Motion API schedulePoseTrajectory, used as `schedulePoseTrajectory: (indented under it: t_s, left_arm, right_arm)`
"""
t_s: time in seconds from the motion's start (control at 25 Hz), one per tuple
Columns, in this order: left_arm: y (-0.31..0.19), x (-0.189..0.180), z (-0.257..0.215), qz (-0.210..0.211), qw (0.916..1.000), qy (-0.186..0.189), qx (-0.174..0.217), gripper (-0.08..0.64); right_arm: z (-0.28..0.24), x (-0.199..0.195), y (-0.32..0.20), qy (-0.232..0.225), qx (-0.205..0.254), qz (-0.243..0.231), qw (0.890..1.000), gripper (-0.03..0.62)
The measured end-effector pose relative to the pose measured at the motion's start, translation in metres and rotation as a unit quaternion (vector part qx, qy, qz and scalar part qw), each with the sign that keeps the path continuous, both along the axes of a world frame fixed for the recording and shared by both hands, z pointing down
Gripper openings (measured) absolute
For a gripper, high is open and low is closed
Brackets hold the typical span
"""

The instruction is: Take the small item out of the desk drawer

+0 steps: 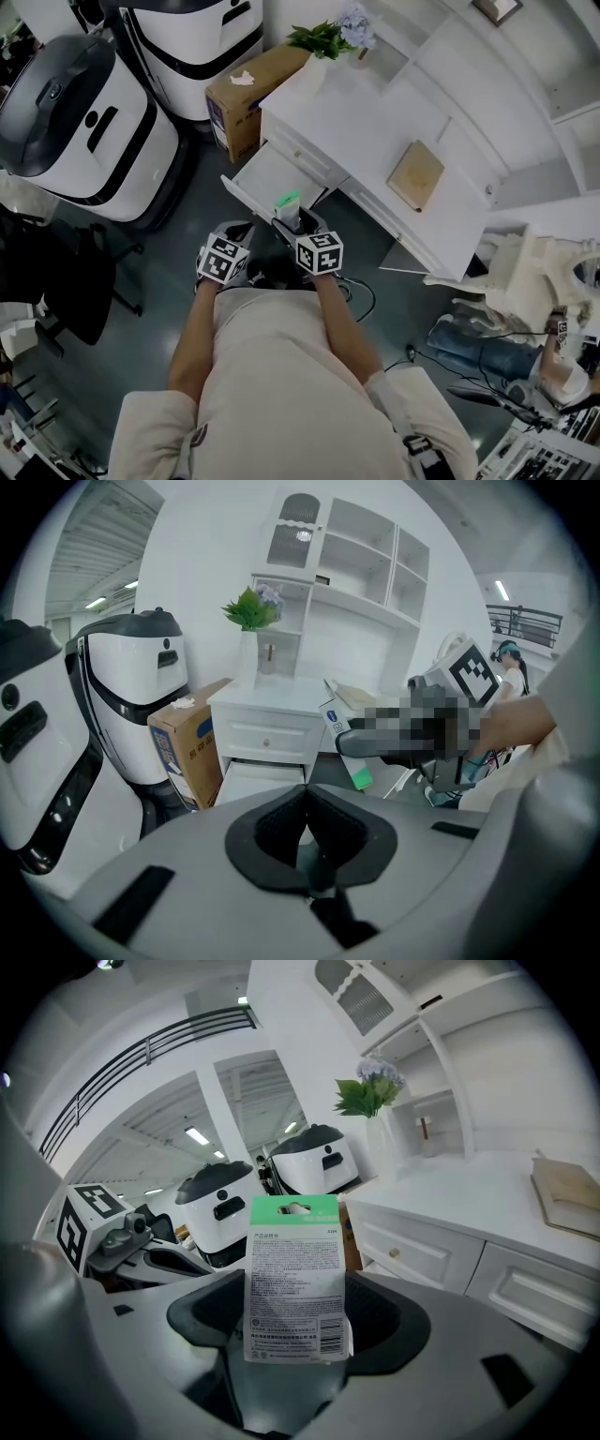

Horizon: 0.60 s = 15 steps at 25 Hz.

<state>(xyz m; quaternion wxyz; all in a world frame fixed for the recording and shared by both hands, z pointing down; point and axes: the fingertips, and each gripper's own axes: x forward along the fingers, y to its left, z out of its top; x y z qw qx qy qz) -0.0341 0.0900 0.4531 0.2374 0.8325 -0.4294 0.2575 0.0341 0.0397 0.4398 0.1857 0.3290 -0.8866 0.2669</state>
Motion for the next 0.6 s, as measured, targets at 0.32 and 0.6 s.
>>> schedulePoseTrajectory:
  t_s: [0.32, 0.6]
  left_arm:
    - [-0.0050, 0.0073, 0.0007, 0.018, 0.9998, -0.002, 0.000, 0.015]
    - [-0.0077, 0.0041, -0.0004, 0.017, 0.9999, -0.001, 0.000, 0.015]
  right_arm:
    - [0.0012, 0.0110, -0.0057, 0.006, 0.005, 0.017, 1.000, 0.348]
    - [0.0005, 0.0072, -0.0084, 0.009, 0.008, 0.013, 1.000, 0.348]
